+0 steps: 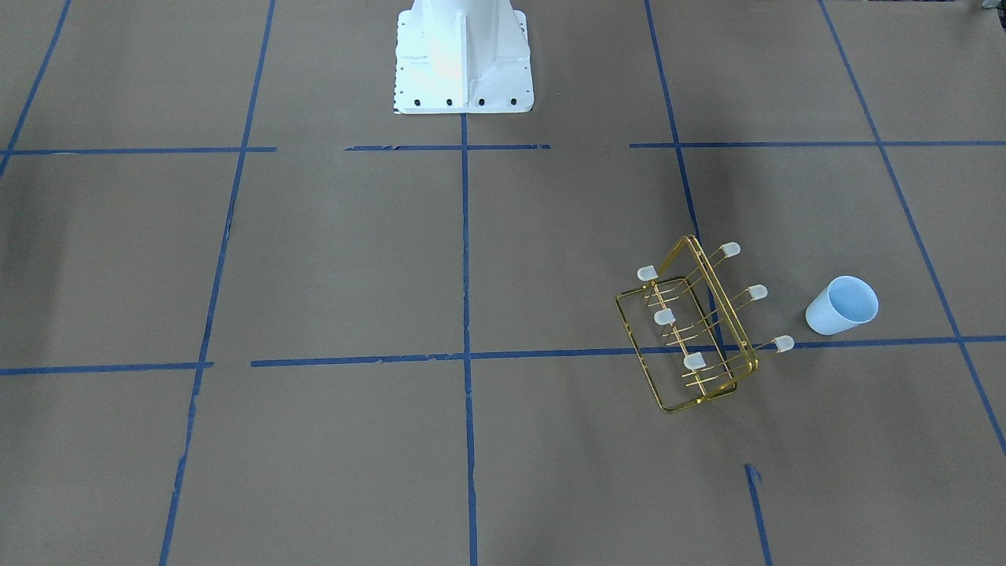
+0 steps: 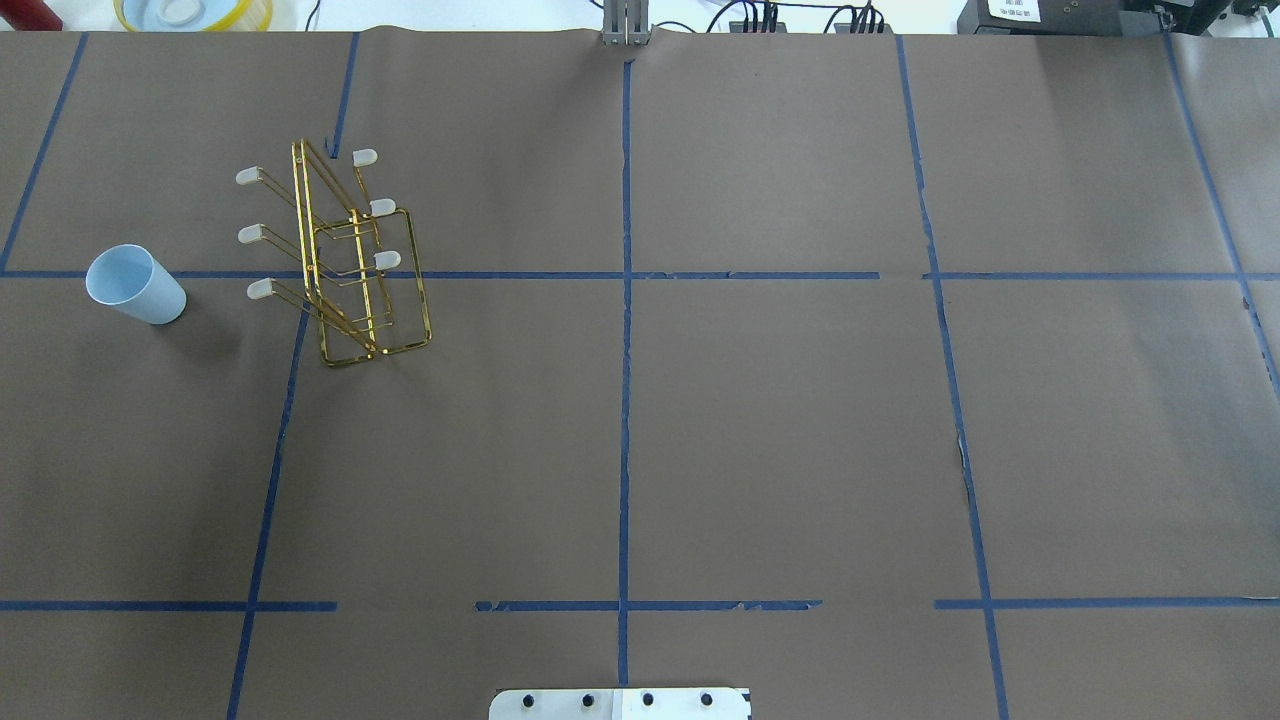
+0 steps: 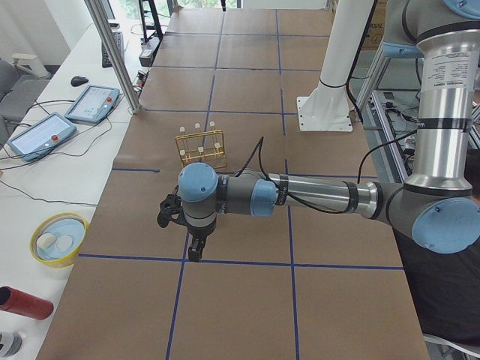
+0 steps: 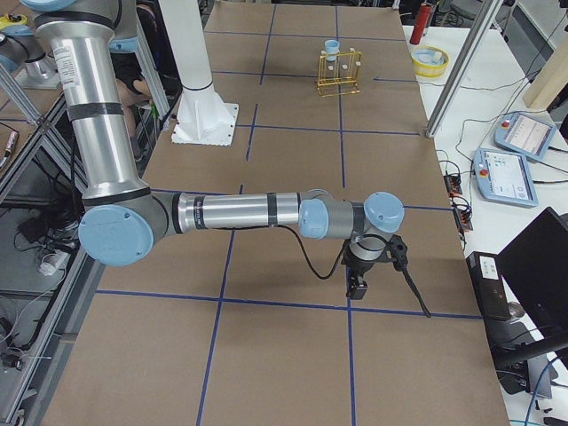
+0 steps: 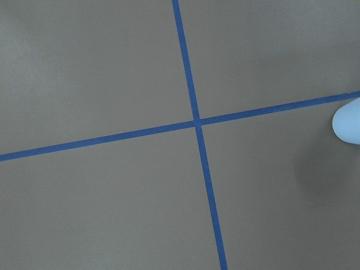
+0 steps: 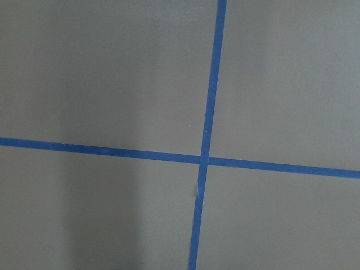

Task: Hang cup on cup holder

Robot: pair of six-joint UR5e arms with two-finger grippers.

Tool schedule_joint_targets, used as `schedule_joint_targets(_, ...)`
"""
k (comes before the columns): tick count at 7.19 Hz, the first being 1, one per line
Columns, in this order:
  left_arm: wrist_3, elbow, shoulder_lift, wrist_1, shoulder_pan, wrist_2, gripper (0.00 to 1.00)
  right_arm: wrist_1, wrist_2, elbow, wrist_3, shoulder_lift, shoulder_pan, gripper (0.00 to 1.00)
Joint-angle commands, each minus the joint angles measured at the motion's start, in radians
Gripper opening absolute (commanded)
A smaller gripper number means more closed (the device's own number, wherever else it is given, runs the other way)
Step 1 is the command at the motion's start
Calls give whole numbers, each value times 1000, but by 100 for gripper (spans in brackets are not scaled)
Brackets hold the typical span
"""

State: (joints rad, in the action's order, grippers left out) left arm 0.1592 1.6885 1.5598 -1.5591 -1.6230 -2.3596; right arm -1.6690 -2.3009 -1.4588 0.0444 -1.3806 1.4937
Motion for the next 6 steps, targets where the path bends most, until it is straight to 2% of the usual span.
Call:
schedule_joint_targets(1,2,8,13,-1,2,-1,100,0,0,0,0,0,0,100)
schedule_joint_targets(2,6,8,25,-16,2,-1,100,0,0,0,0,0,0,100)
schedule_joint_targets(4,-9,-6,28,-131,2,-4,100,0,0,0,0,0,0,100)
schedule_joint_targets(6,-125,11,28,-212,2,-1,100,0,0,0,0,0,0,100)
